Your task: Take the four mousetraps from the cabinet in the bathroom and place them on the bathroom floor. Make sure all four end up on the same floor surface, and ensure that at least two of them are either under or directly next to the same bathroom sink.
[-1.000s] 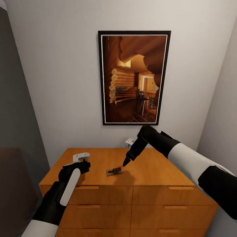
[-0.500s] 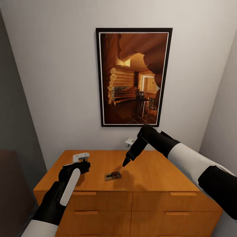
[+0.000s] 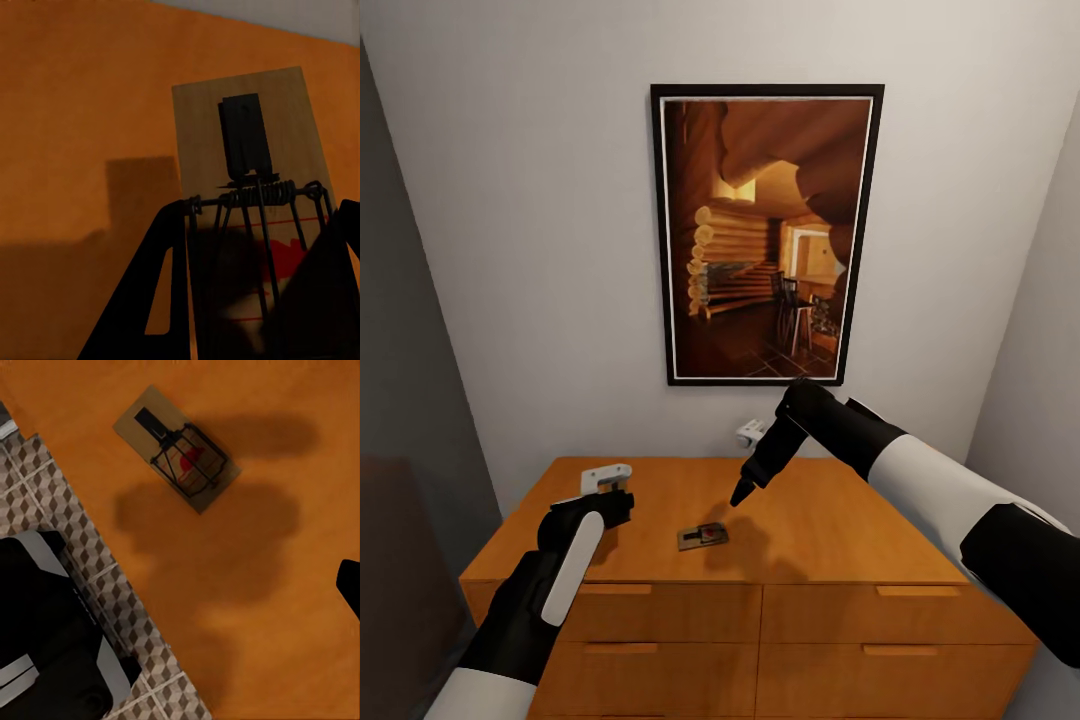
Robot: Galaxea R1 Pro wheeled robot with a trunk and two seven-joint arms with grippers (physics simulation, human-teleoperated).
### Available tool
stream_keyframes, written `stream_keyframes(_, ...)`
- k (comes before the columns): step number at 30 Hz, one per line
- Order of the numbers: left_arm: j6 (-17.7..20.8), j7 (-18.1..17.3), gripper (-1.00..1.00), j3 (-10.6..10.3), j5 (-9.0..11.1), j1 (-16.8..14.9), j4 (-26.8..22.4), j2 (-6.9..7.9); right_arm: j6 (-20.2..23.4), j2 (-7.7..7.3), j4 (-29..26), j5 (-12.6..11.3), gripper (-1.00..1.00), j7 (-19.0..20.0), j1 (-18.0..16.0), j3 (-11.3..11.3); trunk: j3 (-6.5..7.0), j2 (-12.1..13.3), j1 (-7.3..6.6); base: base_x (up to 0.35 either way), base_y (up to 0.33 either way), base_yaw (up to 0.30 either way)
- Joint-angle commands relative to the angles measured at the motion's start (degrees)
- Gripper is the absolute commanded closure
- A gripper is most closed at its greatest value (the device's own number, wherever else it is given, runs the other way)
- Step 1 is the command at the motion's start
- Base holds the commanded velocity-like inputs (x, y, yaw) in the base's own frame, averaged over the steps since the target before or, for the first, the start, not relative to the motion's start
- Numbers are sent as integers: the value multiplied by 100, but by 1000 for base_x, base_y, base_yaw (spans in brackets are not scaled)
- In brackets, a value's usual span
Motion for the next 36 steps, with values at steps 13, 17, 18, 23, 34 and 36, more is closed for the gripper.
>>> stream_keyframes(13, 12, 70, 100, -15, 30, -6, -6, -2, 32, 545, -98, 2, -100, 37, -7, -70, -8, -6, 1, 13, 0, 0)
stream_keyframes(17, 7, 68, 100, -15, 30, -6, -6, -2, 32, 560, -97, 8, -100, 33, -6, -105, -8, -6, 1, 186, -3, 0)
stream_keyframes(18, 5, 67, 100, -15, 34, -6, -6, -1, 32, 563, -96, 10, -100, 32, -6, -111, -8, -6, 1, 204, -21, 0)
stream_keyframes(23, 6, 66, 100, -9, 36, -6, -6, 4, 32, 568, -98, 18, -100, 30, -6, -120, -8, -6, 1, 90, -9, 0)
stream_keyframes(34, 5, 66, 100, -7, 44, -6, -6, 10, 32, 561, -91, 0, -100, 40, -5, -103, -8, -6, 1, 13, -1, 0)
stream_keyframes(36, 3, 66, 100, -7, 44, -6, -5, 10, 32, 558, -82, -30, -100, 70, -2, -94, -8, -6, 1, 2, 0, 0)
